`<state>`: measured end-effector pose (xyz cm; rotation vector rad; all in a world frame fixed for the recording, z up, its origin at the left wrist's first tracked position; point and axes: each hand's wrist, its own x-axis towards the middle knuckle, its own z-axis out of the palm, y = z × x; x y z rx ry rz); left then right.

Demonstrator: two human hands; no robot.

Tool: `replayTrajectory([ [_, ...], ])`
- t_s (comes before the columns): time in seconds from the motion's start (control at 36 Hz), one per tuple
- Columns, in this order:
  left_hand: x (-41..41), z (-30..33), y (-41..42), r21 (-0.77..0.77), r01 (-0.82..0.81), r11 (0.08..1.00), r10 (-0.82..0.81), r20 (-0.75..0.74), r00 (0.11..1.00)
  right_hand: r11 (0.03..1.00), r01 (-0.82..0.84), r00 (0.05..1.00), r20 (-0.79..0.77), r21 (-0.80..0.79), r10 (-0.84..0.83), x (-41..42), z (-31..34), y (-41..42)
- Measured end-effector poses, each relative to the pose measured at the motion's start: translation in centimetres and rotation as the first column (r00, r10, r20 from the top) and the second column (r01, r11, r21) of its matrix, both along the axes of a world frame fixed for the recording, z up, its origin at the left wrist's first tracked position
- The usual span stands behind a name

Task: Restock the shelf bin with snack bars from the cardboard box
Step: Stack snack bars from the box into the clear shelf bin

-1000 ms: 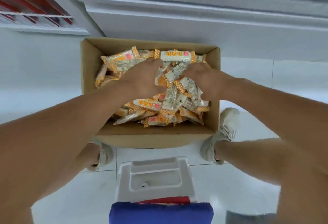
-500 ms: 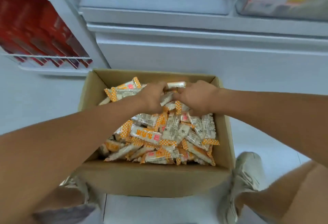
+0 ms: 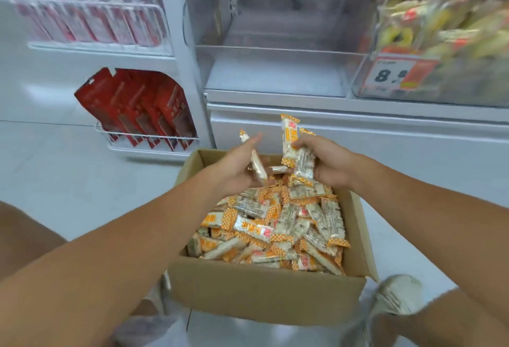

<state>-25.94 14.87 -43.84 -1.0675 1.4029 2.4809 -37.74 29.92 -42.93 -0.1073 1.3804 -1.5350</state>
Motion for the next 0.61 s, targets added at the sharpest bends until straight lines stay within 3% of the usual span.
replayTrajectory([
  [0.14,-0.3,0.4,1.9,-0.059,0.098,0.993,-0.102,-0.084,0.991,0.992,-0.110,0.986,-0.120,0.068,0.117,1.4,0.0,-0.6],
  [0.28,-0.6,0.3,1.1,-0.095,0.090,0.991,-0.096,-0.061,0.994,0.946,-0.155,0.932,-0.276,0.284,0.236,0.7,1.5,-0.5],
  [0.39,-1.0,1.3,-0.2,-0.128,0.050,0.991,-0.059,-0.072,0.996,0.979,-0.055,0.957,-0.269,0.194,0.107,-0.6,2.6,0.1],
  [0.61,-1.9,2.2,-0.1,-0.112,0.063,0.992,-0.080,-0.157,0.984,0.997,-0.066,0.967,-0.247,-0.031,0.057,-1.2,4.8,-0.6],
])
